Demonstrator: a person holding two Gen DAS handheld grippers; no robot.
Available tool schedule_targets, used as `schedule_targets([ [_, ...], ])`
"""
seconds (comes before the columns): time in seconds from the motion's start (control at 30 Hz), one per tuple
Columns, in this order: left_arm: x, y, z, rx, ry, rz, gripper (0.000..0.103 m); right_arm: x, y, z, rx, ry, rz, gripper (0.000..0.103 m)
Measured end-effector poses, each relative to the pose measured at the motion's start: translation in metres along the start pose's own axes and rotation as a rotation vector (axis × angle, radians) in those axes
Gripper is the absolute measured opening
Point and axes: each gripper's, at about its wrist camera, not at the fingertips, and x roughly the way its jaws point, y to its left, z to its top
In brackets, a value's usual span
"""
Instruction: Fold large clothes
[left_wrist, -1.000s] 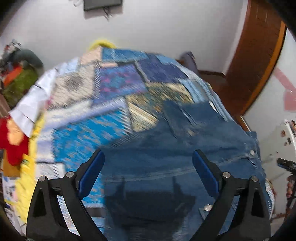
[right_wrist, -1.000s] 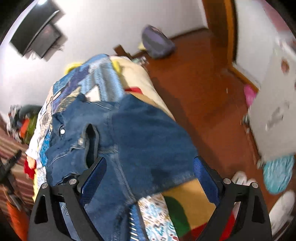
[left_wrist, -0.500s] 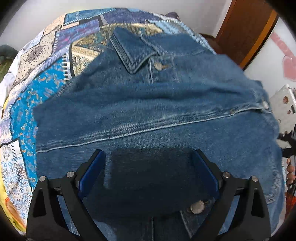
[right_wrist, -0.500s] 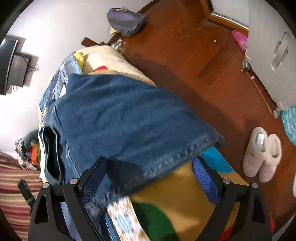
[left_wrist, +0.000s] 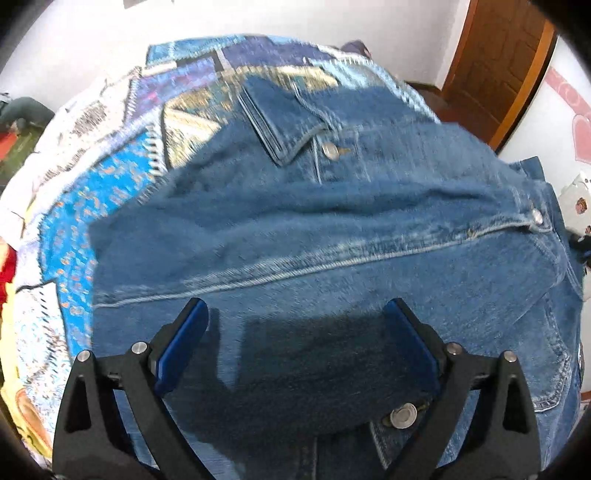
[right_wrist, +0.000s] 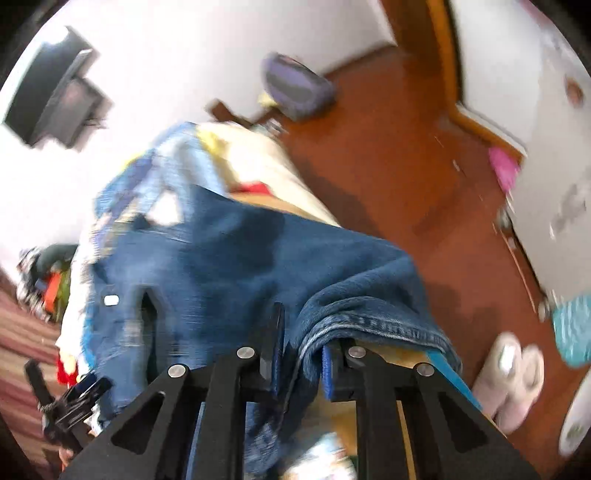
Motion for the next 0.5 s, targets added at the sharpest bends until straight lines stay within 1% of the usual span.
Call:
schedule_targets([
  [0.07,-0.013,0.006,0.002,-0.012,-0.035,0.001,0.098,-0.028,0.030,0.007,-0.061,-0.071,0.057,0.013],
  [0.13,-0.026,0.013,0.004,-0.029,-0.066,-0.005,0.098,-0.050,0.052,0.011,-0.101,-0.118,0.105,0.012],
  [0.17,-0.031,0.016,0.005,-0.035,-0.077,-0.008,0.098,-0.065,0.073,0.013,-0.136,-0.148,0.146,0.012],
  [0.27,-0.051,0.026,0.006,-0.062,-0.123,-0.018,0.098,-0.085,0.119,0.011,-0.217,-0.174,0.222,0.012],
  [0.33,-0.064,0.032,0.007,-0.077,-0.149,-0.026,0.098,-0.089,0.153,0.001,-0.287,-0.165,0.266,0.012],
  [0.4,-0.075,0.041,0.005,-0.092,-0.167,-0.034,0.098,-0.080,0.184,-0.015,-0.353,-0.116,0.304,0.012],
  [0.43,-0.079,0.043,0.004,-0.097,-0.171,-0.037,0.098,-0.071,0.194,-0.023,-0.381,-0.088,0.307,0.012],
  [0.5,-0.083,0.048,0.000,-0.100,-0.171,-0.036,0.098,-0.044,0.213,-0.044,-0.442,-0.035,0.259,0.012],
])
